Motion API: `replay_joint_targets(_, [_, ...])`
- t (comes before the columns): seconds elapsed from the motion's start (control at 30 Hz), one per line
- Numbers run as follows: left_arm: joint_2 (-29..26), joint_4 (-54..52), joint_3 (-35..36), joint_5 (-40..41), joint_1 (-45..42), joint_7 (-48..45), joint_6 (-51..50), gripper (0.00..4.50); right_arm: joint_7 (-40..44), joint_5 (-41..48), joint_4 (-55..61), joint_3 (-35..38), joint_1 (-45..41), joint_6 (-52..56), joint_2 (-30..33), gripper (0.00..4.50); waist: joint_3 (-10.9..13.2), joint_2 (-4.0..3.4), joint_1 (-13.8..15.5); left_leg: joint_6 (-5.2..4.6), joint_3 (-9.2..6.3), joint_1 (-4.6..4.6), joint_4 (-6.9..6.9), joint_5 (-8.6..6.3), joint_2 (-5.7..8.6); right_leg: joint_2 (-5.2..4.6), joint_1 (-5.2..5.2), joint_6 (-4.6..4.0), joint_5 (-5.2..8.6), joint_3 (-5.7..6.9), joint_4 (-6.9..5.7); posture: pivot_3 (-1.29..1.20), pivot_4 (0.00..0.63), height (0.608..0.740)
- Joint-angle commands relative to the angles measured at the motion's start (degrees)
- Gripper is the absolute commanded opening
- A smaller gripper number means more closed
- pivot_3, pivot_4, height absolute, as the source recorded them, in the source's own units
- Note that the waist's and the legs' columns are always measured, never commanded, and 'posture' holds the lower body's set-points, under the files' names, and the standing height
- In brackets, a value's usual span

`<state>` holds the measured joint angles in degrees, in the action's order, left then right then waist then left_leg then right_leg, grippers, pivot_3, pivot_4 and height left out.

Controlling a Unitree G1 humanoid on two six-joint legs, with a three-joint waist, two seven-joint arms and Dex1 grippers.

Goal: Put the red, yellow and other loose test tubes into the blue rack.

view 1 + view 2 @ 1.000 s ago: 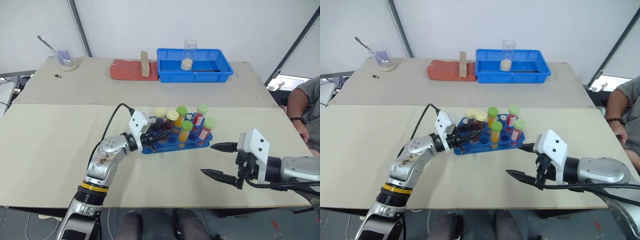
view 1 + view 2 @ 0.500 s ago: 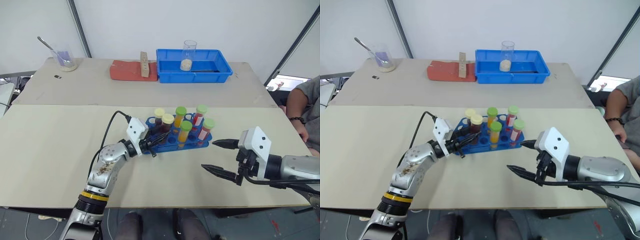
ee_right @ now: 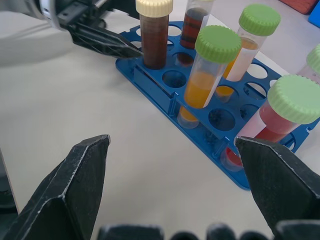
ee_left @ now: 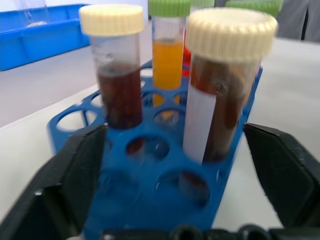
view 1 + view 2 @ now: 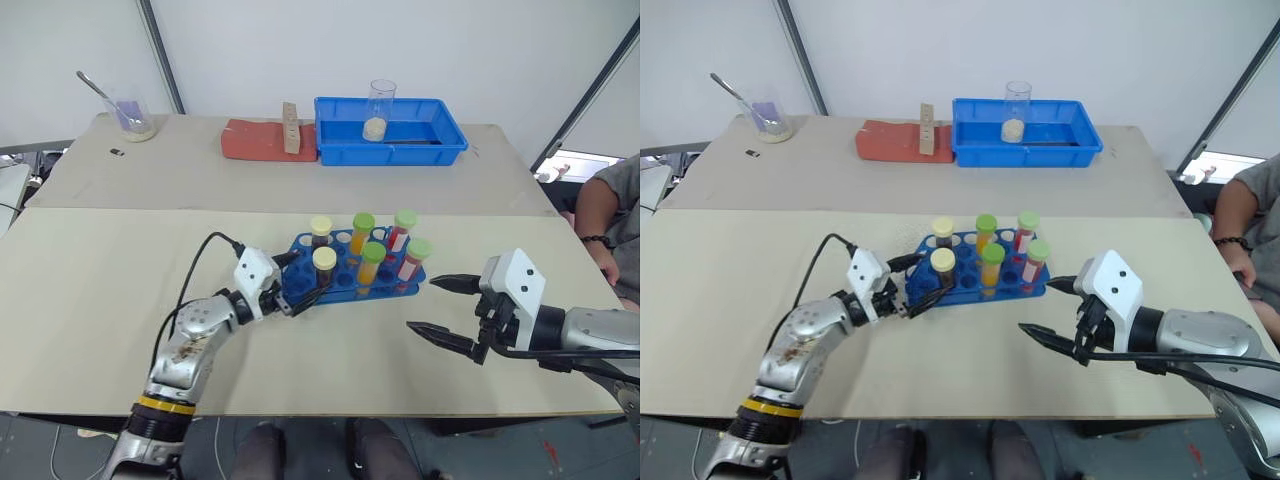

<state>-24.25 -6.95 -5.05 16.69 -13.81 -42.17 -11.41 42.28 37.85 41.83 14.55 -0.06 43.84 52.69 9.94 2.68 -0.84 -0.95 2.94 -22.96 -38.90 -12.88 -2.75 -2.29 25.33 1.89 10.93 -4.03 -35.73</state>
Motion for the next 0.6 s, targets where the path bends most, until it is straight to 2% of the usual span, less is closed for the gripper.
replay_joint_targets(0.03, [-6.42, -8.33, 5.01, 1.97, 1.91, -1.89, -3.62, 4.47, 1.89, -0.40, -1.00, 3.99, 0.30, -2.76, 0.81, 4.44, 0.00, 0.00, -0.06, 0.00, 0.02, 0.01, 0.02, 0.00, 0.00, -0.01, 0.01, -0.02, 0.01, -0.01, 0.00, 0.00, 0.150, 0.740])
replay_joint_targets(0.2, [-18.06, -14.64, 11.42, 4.06, 6.81, -5.22, -11.08, 4.47, 9.48, -5.52, -6.85, 7.73, 2.67, -11.21, 4.23, 4.44, 0.01, -0.03, -0.04, 0.01, 0.05, 0.06, 0.09, -0.01, -0.05, -0.03, 0.05, -0.09, 0.07, 0.04, 0.01, 0.00, 0.150, 0.740])
replay_joint_targets(0.3, [-22.75, -14.79, 15.05, 0.41, 11.27, -4.86, -8.95, 4.47, 15.03, -7.47, -13.65, 9.23, 1.86, -16.71, 6.58, 4.44, 0.03, -0.06, -0.02, 0.02, 0.11, 0.08, 0.14, -0.01, -0.03, -0.14, 0.10, -0.13, 0.10, 0.06, 0.04, 0.00, 0.150, 0.740])
replay_joint_targets(0.43, [-25.49, -13.57, 19.11, 0.12, 14.17, -5.65, -8.25, 4.47, 22.41, -6.55, -21.36, 10.52, -0.11, -19.47, 9.82, 4.44, 0.05, -0.07, 0.07, 0.02, 0.15, 0.05, 0.15, -0.01, -0.03, -0.18, 0.18, -0.14, 0.10, 0.07, 0.05, 0.00, 0.150, 0.740])
replay_joint_targets(0.6, [-25.47, -15.67, 22.34, 2.58, 17.58, -6.78, -10.37, 4.47, 25.34, -6.79, -25.44, 9.59, -3.58, -21.41, 10.44, 4.44, 0.04, -0.07, 0.07, 0.02, 0.21, -0.15, 0.18, -0.01, -0.07, -0.18, 0.46, -0.15, 0.10, 0.08, 0.03, 0.00, 0.150, 0.740])
